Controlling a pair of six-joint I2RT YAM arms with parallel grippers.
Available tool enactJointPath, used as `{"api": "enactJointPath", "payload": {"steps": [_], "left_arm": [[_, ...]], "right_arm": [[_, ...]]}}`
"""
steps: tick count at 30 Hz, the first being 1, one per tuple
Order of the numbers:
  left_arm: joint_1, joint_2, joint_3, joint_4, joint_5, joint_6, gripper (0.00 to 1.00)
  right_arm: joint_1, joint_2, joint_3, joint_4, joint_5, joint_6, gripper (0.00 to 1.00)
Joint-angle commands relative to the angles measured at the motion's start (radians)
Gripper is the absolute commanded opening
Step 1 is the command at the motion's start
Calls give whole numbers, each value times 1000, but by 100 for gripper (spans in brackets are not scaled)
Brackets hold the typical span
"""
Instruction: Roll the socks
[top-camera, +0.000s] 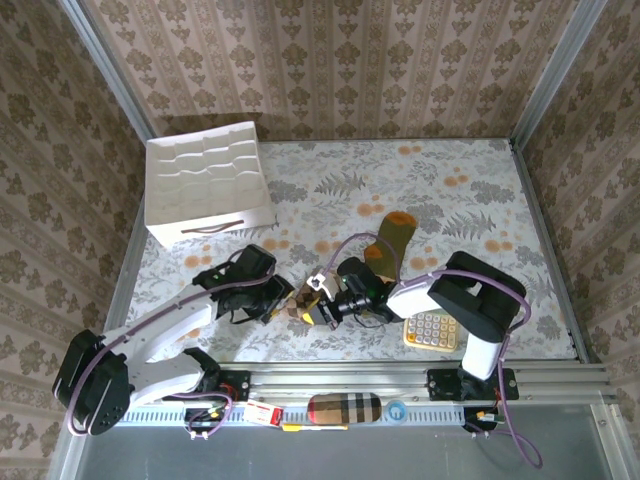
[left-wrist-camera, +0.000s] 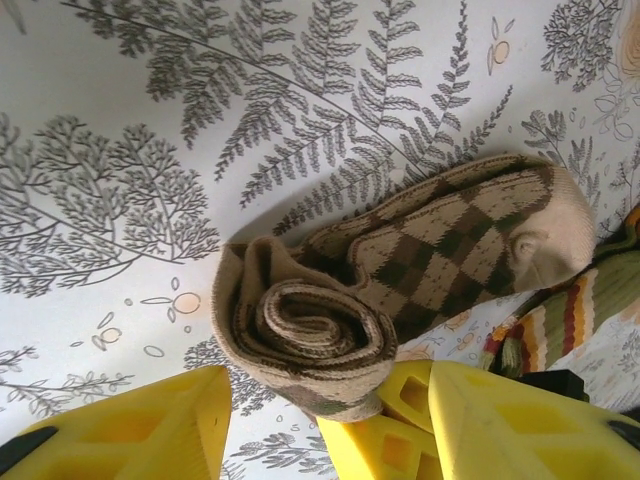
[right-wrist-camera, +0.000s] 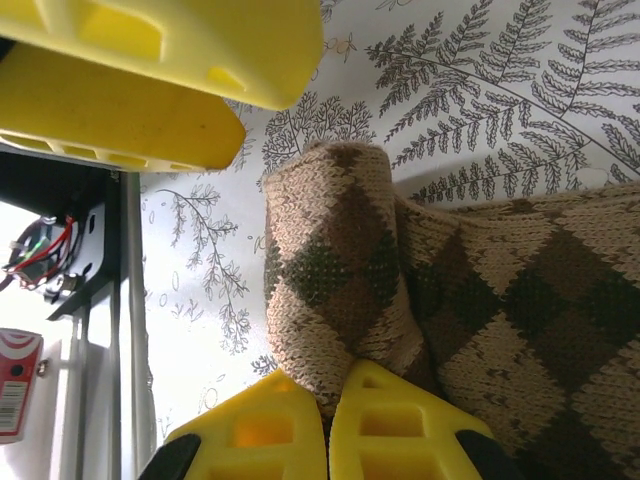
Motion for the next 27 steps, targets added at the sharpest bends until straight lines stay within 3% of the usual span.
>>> {"api": "enactJointPath", "payload": {"steps": [1,12,27], "left_arm": [[-13,29,-6,61,16,19,56],[-24,60,-15,56,37,16,57],[-39,211,10,143,58,30,56]], "right_arm": [[-38,108,-40,-349,42,38,0],[-88,124,-32,-420,34,43,0],[-159,208,-44,-350,-70,126,0]]}}
